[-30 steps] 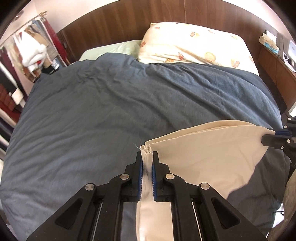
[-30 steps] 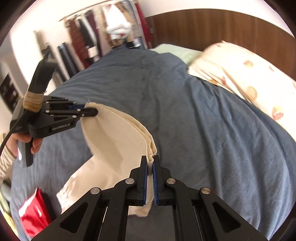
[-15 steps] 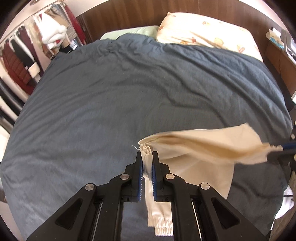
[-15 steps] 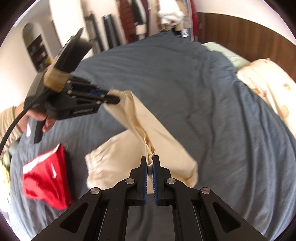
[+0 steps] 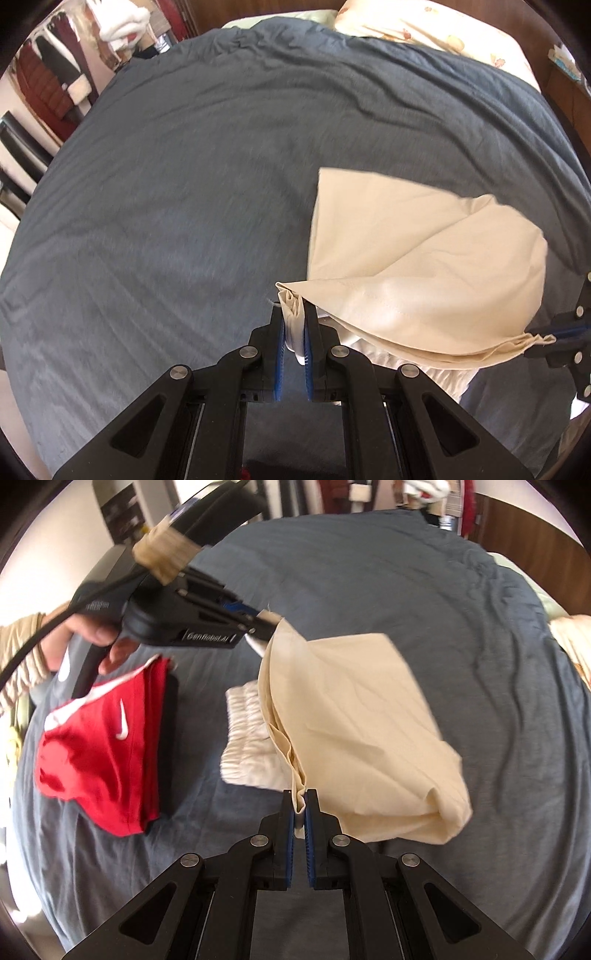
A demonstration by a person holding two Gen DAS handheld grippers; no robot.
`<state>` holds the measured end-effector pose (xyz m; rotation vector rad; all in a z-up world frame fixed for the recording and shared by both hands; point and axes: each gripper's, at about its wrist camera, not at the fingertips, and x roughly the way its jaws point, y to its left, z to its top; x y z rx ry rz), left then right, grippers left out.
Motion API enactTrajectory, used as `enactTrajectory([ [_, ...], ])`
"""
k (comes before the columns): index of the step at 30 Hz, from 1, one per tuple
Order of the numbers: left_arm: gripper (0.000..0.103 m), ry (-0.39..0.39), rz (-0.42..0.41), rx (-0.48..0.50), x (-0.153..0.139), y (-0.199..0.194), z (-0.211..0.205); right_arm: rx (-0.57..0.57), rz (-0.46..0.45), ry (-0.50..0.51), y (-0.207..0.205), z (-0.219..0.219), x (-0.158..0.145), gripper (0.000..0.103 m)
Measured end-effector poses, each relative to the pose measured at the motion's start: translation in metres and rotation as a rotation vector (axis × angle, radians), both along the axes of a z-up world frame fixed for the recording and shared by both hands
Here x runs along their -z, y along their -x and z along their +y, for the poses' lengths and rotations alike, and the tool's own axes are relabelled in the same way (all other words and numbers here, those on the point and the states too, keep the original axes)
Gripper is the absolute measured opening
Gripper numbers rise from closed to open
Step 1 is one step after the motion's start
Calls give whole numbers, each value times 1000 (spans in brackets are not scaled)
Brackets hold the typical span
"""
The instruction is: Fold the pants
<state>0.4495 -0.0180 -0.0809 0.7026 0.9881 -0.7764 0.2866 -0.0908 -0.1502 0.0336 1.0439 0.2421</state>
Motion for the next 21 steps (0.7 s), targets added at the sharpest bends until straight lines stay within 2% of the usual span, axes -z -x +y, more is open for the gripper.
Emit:
enactTrajectory([
  [4, 14, -18, 3, -21, 7, 0, 11, -26, 21, 16, -2, 18, 12, 6],
  [8, 31, -52, -21, -50, 7, 4, 21, -49, 56, 15, 0, 28, 20, 7],
  [10, 32, -58, -20, -75, 5, 6, 30, -72, 81, 8, 2, 33, 23, 7],
  [12, 37, -81, -37, -108, 4, 9, 41, -83, 119, 0, 5, 36, 25, 11],
  [14, 37, -91, -51, -128, 0, 15, 47, -114, 146, -15, 10, 39, 24, 16],
  [19, 41, -37, -35, -198, -16, 29, 60, -146, 111, -32, 25, 39, 8, 16],
  [21, 41, 53, 17, -281, -25, 32, 67, -121, 54, -17, 28, 34, -3, 16],
])
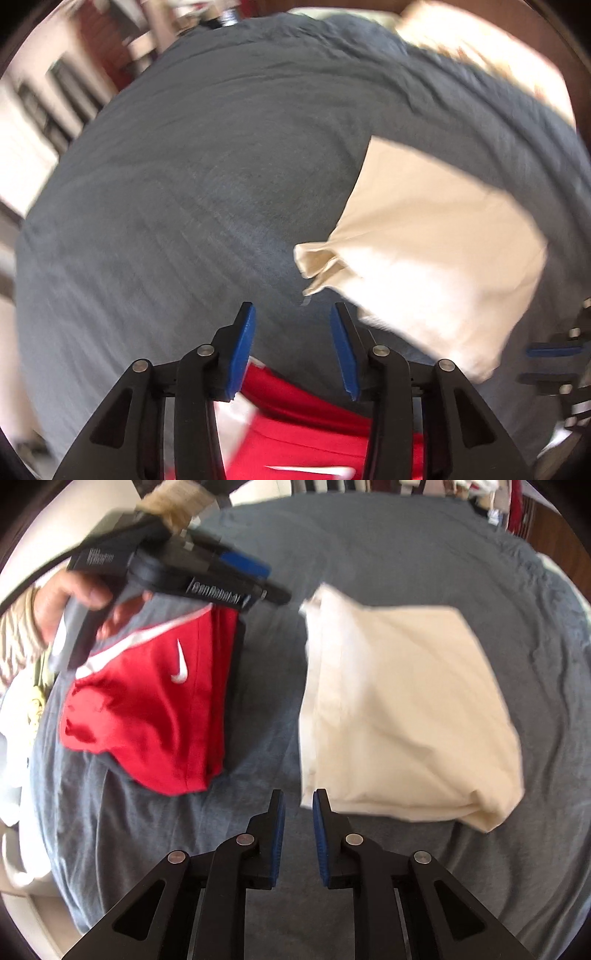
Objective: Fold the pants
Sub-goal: 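Lower the folded beige shorts onto the bed and open both grippers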
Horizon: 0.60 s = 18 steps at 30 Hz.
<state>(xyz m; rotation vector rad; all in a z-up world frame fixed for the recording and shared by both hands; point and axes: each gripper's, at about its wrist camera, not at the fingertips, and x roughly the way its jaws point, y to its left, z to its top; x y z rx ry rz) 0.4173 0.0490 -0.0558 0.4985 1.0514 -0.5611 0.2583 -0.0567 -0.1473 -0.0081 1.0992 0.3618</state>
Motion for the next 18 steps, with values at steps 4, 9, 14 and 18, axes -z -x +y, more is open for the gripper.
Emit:
enactTrajectory([
  [4, 41, 174, 48, -171, -13, 5, 10, 114, -69, 8, -6, -31, -18, 16],
  [9, 41, 251, 26, -275, -13, 1, 7, 262, -64, 23, -23, -82, -31, 16],
  [14, 40, 278, 80, -355, 7, -10, -8, 397, -70, 56, -37, -111, -29, 22],
  [18, 40, 365, 157, -466, 11, 3, -5, 399, -46, 61, -33, -117, -24, 22],
])
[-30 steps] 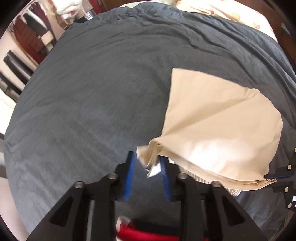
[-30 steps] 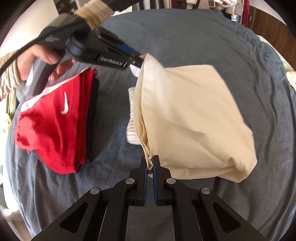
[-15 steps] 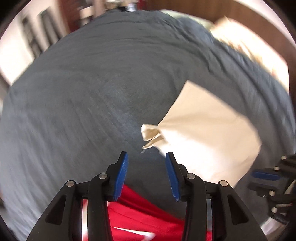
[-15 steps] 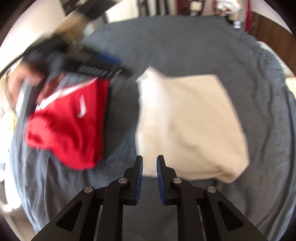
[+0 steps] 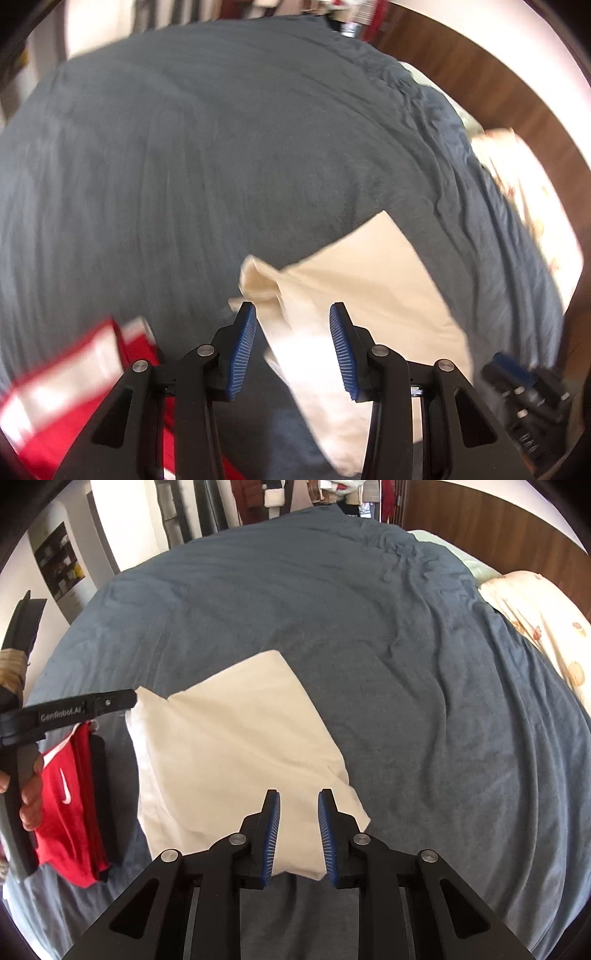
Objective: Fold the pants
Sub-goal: 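Lower the folded beige shorts onto the bed and open both grippers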
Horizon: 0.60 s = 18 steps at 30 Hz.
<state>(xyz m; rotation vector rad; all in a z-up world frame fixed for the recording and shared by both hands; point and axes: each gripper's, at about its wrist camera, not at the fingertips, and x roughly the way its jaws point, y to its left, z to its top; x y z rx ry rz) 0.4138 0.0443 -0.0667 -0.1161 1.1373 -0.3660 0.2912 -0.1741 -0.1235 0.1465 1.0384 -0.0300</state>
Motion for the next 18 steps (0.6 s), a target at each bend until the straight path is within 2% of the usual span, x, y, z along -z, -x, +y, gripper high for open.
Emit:
enactTrajectory([
  [3, 40, -12, 18, -64, -2, 28, -2, -16, 1, -21, 2, -4, -1, 22],
  [5, 40, -15, 25, -69, -2, 48, -5, -35, -2, -24, 4, -6, 3, 22],
  [9, 40, 31, 72, -73, 6, 92, -13, -106, 3, 19, 11, -12, 9, 22],
  [14, 35, 71, 134, -105, 26, 119, -24, -150, 6, 48, 19, -20, 12, 22],
  [18, 27, 59, 153, -144, 42, 127, -36, -148, 10, 52, 25, -24, 16, 22],
])
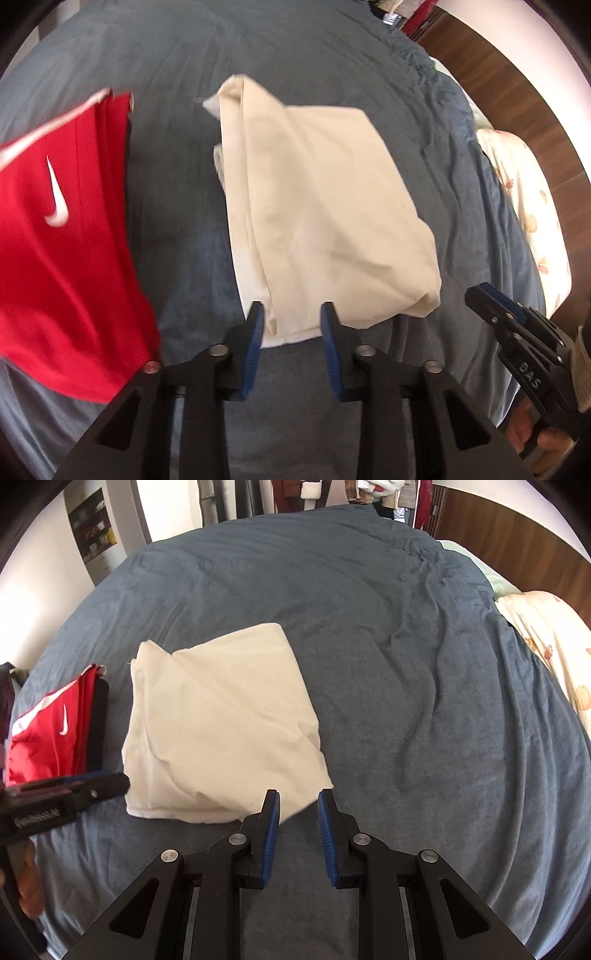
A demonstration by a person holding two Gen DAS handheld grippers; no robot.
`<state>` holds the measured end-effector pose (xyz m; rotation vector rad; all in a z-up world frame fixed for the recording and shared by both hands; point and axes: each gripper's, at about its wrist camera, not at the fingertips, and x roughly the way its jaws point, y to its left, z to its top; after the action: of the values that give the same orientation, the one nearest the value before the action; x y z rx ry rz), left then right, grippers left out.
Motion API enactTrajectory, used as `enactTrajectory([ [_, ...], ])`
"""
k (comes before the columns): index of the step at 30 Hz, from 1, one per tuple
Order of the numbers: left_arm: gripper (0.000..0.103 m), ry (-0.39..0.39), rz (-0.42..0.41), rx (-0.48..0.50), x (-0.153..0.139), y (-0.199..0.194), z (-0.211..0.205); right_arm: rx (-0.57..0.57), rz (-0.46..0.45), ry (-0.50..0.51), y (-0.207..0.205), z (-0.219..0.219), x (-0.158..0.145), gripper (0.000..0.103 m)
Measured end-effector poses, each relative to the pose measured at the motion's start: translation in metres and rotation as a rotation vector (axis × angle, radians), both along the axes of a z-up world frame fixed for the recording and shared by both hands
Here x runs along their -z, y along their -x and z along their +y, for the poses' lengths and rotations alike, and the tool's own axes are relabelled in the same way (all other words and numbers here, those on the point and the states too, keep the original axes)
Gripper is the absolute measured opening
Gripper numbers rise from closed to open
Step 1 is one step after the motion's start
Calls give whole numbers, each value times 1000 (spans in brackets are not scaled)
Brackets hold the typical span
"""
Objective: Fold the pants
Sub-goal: 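Lower the folded beige shorts onto the bed and open both grippers, then pinch and straighten the edge of the folded shorts with the left gripper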
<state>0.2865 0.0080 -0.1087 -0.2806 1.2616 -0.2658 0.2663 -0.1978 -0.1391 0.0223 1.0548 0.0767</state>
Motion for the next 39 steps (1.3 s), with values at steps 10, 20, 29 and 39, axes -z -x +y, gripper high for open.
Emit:
enactTrajectory([
  [10, 15, 2, 34, -33, 21, -2, -2, -20, 0, 8, 8, 7, 6, 22],
  [20, 6, -21, 64, -38, 15, 20, 17, -34, 4, 32, 3, 9, 14, 22],
  [29, 6, -49, 78, -26, 23, 20, 16, -109, -10, 9, -4, 24, 20, 22],
  [39, 6, -87, 99, 32, 29, 19, 13, -138, 146, 108, -9, 31, 73, 22],
])
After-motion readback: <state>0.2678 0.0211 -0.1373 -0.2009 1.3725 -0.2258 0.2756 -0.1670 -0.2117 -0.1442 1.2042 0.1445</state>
